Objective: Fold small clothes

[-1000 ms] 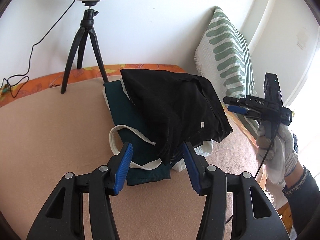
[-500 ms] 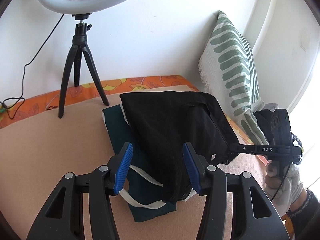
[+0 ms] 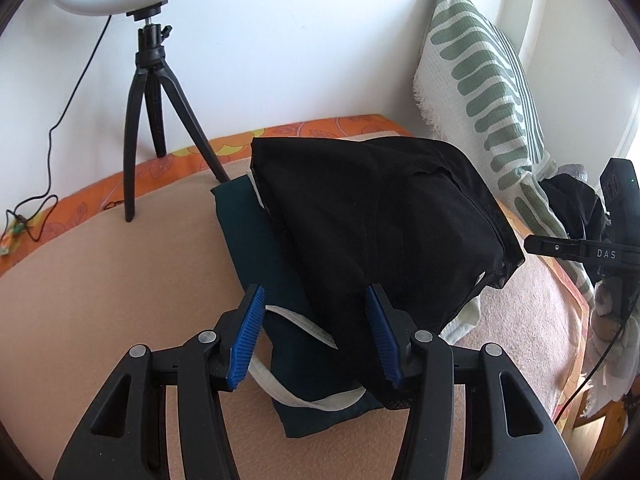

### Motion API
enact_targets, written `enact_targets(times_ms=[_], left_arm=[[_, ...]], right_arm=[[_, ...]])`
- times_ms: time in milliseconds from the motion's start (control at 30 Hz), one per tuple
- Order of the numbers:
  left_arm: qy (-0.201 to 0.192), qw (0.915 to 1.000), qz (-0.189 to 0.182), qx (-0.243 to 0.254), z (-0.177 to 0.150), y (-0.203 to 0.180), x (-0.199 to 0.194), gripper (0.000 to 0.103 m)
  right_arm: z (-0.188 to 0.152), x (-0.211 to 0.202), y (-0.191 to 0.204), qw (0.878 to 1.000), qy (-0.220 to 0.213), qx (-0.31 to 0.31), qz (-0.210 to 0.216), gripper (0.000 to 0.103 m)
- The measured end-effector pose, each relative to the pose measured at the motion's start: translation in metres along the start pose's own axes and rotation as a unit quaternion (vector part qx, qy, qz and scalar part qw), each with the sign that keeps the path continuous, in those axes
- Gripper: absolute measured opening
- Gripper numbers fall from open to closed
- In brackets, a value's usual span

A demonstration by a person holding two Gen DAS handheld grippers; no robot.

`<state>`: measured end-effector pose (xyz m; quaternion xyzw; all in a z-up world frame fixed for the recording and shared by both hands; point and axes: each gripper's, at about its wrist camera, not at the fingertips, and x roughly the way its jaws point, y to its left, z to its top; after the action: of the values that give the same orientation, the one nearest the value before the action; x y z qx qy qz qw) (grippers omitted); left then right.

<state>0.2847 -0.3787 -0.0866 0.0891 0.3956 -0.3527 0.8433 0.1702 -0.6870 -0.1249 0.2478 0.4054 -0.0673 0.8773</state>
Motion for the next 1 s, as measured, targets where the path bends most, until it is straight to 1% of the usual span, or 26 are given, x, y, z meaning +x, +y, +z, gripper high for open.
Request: enact_targets(times_ms=[67,133,233,367,467,567,600,667,733,833,900,967,1000], left_arm=[[0.009,0.9999,0.005,-0.006,-0.004,0.004,-0.004,0.051],[0.009,0.9999,0.011,-0.006,-0.01,0.005,-0.011,0.051],[-0.003,0.9999,0.012,0.001,-0.02,0.002,-0.031,0.051],[-0.03,0.9995,0.0,0.009,-0.027,-0.009,-0.064,0.051],[-0.056,0.9982,-0.005,0.02,-0.032,-0.019,-0.091,0.061],[-0.078,0.9964,-0.01,0.033,-0.038,-0.028,-0.117,0.067],[-0.084,0.9957,-0.013,0.036,-0.039,-0.031,-0.124,0.071],[-0.097,0.9943,-0.012,0.041,-0.044,-0.035,-0.14,0.076],[-0.11,0.993,-0.016,0.04,-0.048,-0.036,-0.153,0.078],[-0.124,0.9914,-0.009,0.041,-0.056,-0.037,-0.17,0.08],[-0.128,0.9908,-0.002,0.044,-0.062,-0.038,-0.18,0.08],[-0.127,0.9907,0.006,0.048,-0.068,-0.038,-0.188,0.081],[-0.126,0.9907,0.011,0.05,-0.071,-0.038,-0.192,0.081]], right_arm=[[-0.003,-0.01,0.007,1.0,-0.009,-0.005,0.005,0.055],[-0.008,-0.02,0.016,1.0,-0.023,-0.013,-0.002,0.058],[-0.015,-0.035,0.029,0.999,-0.042,-0.027,-0.008,0.061],[-0.028,-0.052,0.047,0.997,-0.063,-0.047,-0.029,0.063],[-0.039,-0.064,0.059,0.995,-0.077,-0.052,-0.041,0.067],[-0.049,-0.077,0.072,0.993,-0.094,-0.056,-0.052,0.071],[-0.052,-0.081,0.077,0.992,-0.1,-0.06,-0.058,0.072],[-0.06,-0.089,0.088,0.989,-0.112,-0.066,-0.072,0.081],[-0.068,-0.097,0.097,0.987,-0.124,-0.067,-0.081,0.088],[-0.078,-0.107,0.11,0.983,-0.136,-0.075,-0.1,0.09],[-0.085,-0.113,0.12,0.979,-0.143,-0.083,-0.121,0.092],[-0.094,-0.121,0.129,0.975,-0.154,-0.086,-0.137,0.099],[-0.098,-0.125,0.133,0.973,-0.162,-0.086,-0.142,0.1]])
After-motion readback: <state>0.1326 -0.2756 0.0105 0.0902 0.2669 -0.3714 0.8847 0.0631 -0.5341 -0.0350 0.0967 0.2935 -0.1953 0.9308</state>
